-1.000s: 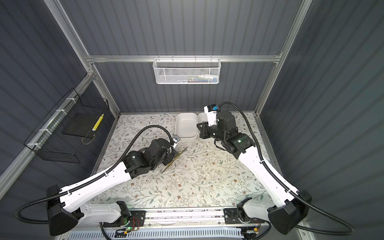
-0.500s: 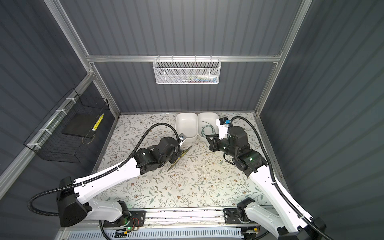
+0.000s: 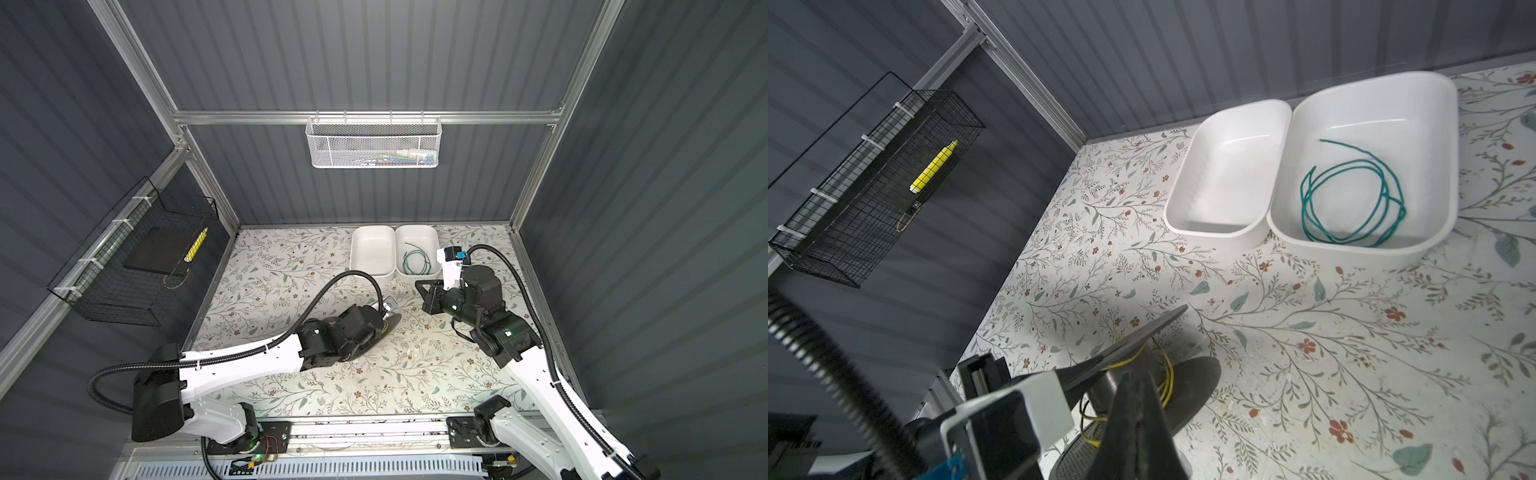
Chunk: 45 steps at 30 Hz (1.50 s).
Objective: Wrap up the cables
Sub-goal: 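Lower the spool flat onto the table with the left gripper and release it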
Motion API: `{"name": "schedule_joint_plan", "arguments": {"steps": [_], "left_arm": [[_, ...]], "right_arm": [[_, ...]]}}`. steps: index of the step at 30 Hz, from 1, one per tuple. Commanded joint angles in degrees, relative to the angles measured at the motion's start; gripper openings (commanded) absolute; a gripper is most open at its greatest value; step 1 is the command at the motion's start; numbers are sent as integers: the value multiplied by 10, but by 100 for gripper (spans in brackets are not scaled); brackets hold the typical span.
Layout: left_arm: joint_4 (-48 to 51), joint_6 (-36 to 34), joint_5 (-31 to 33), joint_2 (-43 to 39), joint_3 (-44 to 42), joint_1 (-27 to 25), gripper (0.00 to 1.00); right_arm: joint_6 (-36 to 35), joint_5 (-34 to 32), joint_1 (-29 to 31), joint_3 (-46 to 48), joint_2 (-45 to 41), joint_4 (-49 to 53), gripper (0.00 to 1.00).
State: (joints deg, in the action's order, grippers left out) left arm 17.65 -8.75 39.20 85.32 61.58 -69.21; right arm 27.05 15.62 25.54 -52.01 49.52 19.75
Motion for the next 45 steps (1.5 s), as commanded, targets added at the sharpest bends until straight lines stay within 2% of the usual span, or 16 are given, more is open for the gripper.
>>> {"name": "schedule_joint_plan", "arguments": {"steps": [1,7,9,14,16,21,28,30,32,33,34,37,39,45], "left_arm": [[-53,-47,96,30,-14,-36,0],[-137,-88,125,51,-65,-68,0],[-163,-103,113,56,-83,-71,0],[-237,-147,91,96,-122,-73,0],[-270,-169,89,117,-132,-73,0],[-317,-186,75,164,-138,-72,0],[-323,-179,58,209,-124,-73,0],[-313,-169,51,215,-120,-73,4],[-307,-160,46,215,-120,-73,16],[-304,-159,44,214,-120,-73,18],[-299,-158,44,212,-120,-73,21],[-279,-148,37,199,-116,-73,41],[-255,-144,29,192,-110,-73,43],[-213,-135,24,160,-99,-73,72]], "right_arm": [[11,5,-3,18,-22,0,0],[31,-7,-3,67,-70,3,0],[38,-15,-3,83,-88,8,0],[54,-77,-4,114,-131,62,0],[59,-99,-5,124,-145,85,4],[75,-134,-6,152,-193,124,23],[72,-166,-7,161,-229,176,60],[73,-185,-7,159,-236,190,66],[72,-197,-7,155,-243,198,71],[72,-201,-7,153,-245,201,72],[71,-204,-7,152,-246,203,73],[67,-208,-8,147,-244,205,75],[66,-205,-8,146,-239,204,75],[65,-194,-8,134,-228,199,77]]}}
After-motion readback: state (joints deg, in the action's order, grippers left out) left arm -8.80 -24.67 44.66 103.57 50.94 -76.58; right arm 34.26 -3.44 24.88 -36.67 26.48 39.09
